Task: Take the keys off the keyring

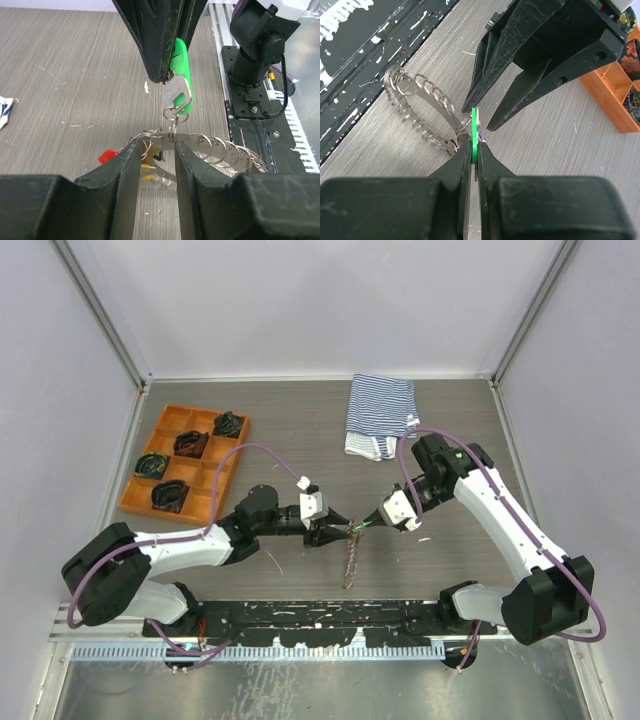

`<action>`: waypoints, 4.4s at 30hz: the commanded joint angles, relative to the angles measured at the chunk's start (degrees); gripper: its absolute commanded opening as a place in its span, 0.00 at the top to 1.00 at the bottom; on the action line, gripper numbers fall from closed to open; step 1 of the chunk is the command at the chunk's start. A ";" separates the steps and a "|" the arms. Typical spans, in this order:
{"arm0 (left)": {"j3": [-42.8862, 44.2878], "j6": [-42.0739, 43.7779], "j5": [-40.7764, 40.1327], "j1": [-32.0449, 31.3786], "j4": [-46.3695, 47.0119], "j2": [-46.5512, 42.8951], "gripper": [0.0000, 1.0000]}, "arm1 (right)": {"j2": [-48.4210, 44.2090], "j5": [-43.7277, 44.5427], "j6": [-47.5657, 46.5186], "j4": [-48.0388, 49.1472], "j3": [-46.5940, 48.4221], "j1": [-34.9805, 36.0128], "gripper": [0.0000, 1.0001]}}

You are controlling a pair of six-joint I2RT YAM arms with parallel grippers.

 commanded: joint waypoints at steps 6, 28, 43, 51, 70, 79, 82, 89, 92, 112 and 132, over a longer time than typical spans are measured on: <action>0.88 -2.37 -0.35 0.13 8.03 0.80 0.68 | -0.06 -2.69 -0.24 -0.38 2.61 -0.31 0.99; 0.84 -4.38 3.01 0.11 8.59 3.01 0.77 | 0.02 -2.56 -0.16 -0.29 2.57 -0.54 0.99; 2.47 -4.33 3.38 0.09 4.67 1.39 1.00 | 0.26 -1.21 1.90 1.20 2.63 -0.47 0.99; 6.55 -4.26 1.60 0.13 -7.03 -1.27 1.00 | 0.35 0.26 4.63 2.72 2.72 -0.52 0.99; 20.76 -8.07 -5.91 -0.12 -33.47 -0.35 1.00 | 0.65 3.56 13.41 8.95 4.05 -0.55 0.99; 27.19 -6.98 -6.52 -0.06 -42.25 3.63 1.00 | -0.06 5.93 20.14 13.71 4.50 -0.31 0.99; 26.75 -8.11 -7.07 -0.09 -41.33 3.38 1.00 | -0.29 6.43 20.24 14.09 3.67 -0.34 0.99; 22.44 -12.61 -5.47 1.40 -34.88 0.05 0.80 | -0.26 6.06 19.83 14.04 2.81 -0.26 0.99; 18.58 -15.05 -3.85 3.11 -29.69 -2.73 0.72 | -0.16 5.77 19.58 13.95 2.41 -0.25 0.99; 17.08 -0.88 -11.73 -1.25 -23.60 -5.21 0.39 | 1.33 5.26 22.56 13.69 2.95 -0.20 0.99; 21.09 -0.03 -14.66 -3.03 -21.95 3.12 0.58 | 1.41 4.55 23.24 13.00 3.69 -0.23 0.99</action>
